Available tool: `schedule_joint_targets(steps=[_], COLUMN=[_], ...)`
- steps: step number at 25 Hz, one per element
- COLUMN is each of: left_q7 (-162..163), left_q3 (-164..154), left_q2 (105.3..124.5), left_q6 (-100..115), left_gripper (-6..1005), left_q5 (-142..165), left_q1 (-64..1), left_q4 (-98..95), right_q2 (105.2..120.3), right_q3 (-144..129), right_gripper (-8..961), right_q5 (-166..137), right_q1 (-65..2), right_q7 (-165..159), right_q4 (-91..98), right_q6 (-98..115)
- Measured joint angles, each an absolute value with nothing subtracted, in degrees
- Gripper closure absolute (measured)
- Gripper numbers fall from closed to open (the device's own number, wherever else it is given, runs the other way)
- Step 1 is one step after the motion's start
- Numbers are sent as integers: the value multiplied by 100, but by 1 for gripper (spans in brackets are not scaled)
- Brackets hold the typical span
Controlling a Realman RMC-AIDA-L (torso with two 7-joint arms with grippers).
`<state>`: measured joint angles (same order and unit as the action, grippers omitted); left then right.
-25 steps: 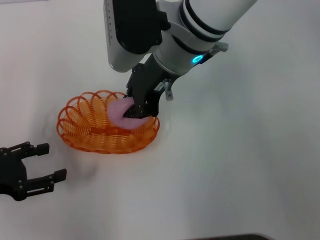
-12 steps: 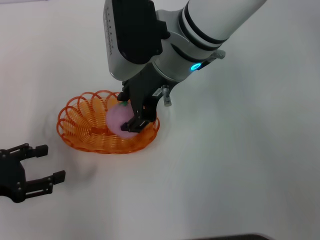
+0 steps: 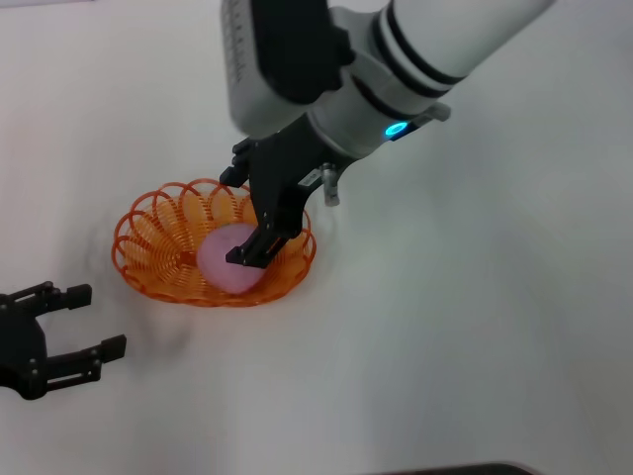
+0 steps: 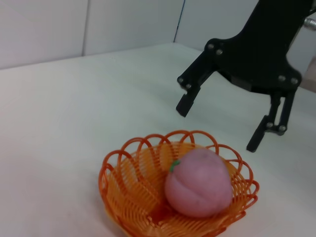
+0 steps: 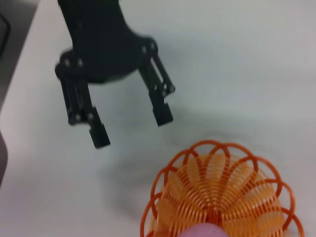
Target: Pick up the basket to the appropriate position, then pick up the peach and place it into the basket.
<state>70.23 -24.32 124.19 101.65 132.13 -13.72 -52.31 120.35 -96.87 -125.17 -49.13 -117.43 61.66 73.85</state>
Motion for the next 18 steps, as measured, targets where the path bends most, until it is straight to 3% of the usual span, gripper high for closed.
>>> schedule_joint_targets(steps=[18], left_q7=[7020], left_q3=[-2276], left_q2=[12410], left_q6=[10255], left_gripper=[181], left_q5=[13166], left_q1=[-1371], left_q4=[-5232], right_q2=[11979], right_q3=[-7742], right_gripper=[10], right_q5=[-11596], right_q1=[-3318], right_q7=[-10293], right_q4=[6295], right_q6=[8198])
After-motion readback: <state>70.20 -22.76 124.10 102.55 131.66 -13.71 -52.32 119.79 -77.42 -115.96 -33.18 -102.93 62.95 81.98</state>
